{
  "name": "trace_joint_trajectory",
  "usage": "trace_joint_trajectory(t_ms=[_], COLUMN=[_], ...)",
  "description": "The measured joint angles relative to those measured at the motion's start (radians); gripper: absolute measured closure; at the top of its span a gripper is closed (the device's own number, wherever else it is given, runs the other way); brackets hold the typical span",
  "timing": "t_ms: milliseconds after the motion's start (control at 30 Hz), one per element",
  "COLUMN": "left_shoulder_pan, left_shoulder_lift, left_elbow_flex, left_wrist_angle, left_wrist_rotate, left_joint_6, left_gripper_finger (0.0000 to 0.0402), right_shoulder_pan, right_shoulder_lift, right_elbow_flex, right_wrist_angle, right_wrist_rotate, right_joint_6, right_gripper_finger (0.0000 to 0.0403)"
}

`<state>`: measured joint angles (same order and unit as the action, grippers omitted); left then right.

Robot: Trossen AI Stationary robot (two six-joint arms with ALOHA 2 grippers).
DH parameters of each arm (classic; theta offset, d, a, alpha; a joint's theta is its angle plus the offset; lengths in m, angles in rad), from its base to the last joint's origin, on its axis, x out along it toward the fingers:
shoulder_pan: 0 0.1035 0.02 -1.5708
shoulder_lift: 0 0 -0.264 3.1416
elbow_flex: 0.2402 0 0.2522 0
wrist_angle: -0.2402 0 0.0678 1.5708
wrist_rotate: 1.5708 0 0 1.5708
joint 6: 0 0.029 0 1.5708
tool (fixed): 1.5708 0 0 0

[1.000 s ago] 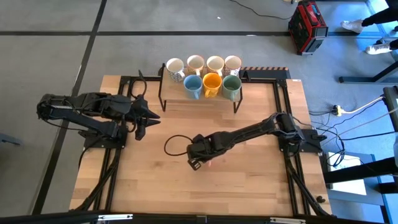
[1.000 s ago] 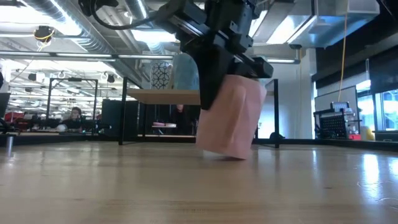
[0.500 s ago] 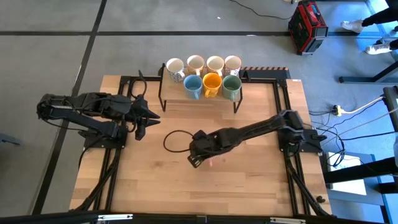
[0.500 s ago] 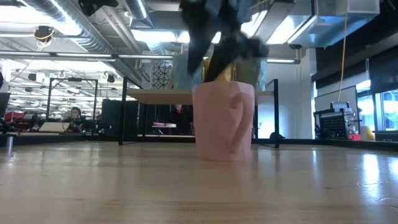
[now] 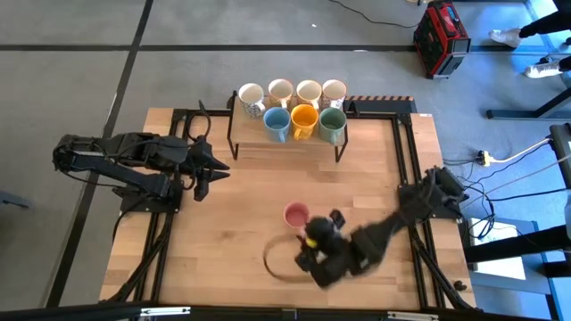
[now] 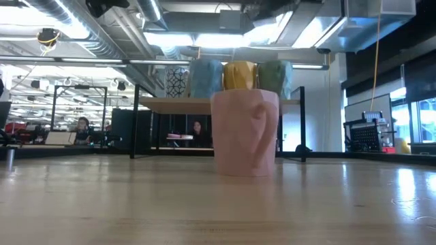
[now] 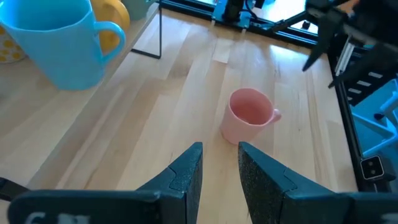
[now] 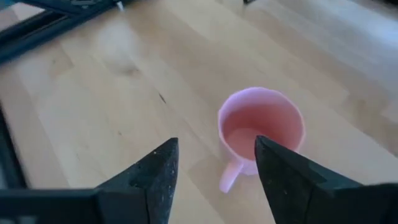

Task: Place coffee mugs
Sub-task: Put the pink mug on the shelf

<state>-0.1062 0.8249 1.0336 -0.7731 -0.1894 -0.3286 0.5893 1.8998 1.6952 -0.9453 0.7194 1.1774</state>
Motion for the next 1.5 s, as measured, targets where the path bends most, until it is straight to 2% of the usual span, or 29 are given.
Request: trace_joint_trajectory(t_ms=[133, 267, 400, 533, 867, 1100, 1300, 1400, 1500], left_shoulder_pan=[0.000, 0.000, 0.000, 0.000, 0.000, 0.000, 0.000, 0.000, 0.000], left_shoulder_lift=[0.000, 0.000, 0.000, 0.000, 0.000, 0.000, 0.000, 0.000, 0.000], left_elbow_flex=[0.000, 0.000, 0.000, 0.000, 0.000, 0.000, 0.000, 0.000, 0.000], left_wrist_angle=[0.003, 0.004, 0.007, 0.010, 0.011, 0.013, 0.019, 0.019, 0.018], left_wrist_rotate=[0.000, 0.000, 0.000, 0.000, 0.000, 0.000, 0.000, 0.000, 0.000], left_joint_6=[0.000, -0.001, -0.002, -0.002, -0.011, -0.012, -0.013, -0.013, -0.013], left_gripper_finger=[0.0305, 0.0305, 0.0305, 0.0305, 0.0305, 0.0305, 0.0305, 0.0305, 0.0305], right_shoulder_pan=[0.080, 0.108, 0.104, 0.083, 0.064, 0.035, 0.010, 0.007, 0.006], right_shoulder_lift=[0.038, 0.091, 0.144, 0.189, 0.212, 0.249, 0.273, 0.273, 0.273], right_elbow_flex=[-0.103, -0.198, -0.260, -0.288, -0.322, -0.332, -0.332, -0.332, -0.332], right_wrist_angle=[0.118, 0.251, 0.363, 0.372, 0.394, 0.532, 0.533, 0.526, 0.513], right_wrist_rotate=[0.144, 0.143, 0.143, 0.179, 0.241, 0.277, 0.299, 0.315, 0.313], right_joint_6=[0.072, 0.161, 0.177, 0.178, 0.233, 0.232, 0.283, 0.286, 0.275], right_gripper_finger=[0.0201, 0.0201, 0.0201, 0.0205, 0.0255, 0.0260, 0.0263, 0.0287, 0.0340])
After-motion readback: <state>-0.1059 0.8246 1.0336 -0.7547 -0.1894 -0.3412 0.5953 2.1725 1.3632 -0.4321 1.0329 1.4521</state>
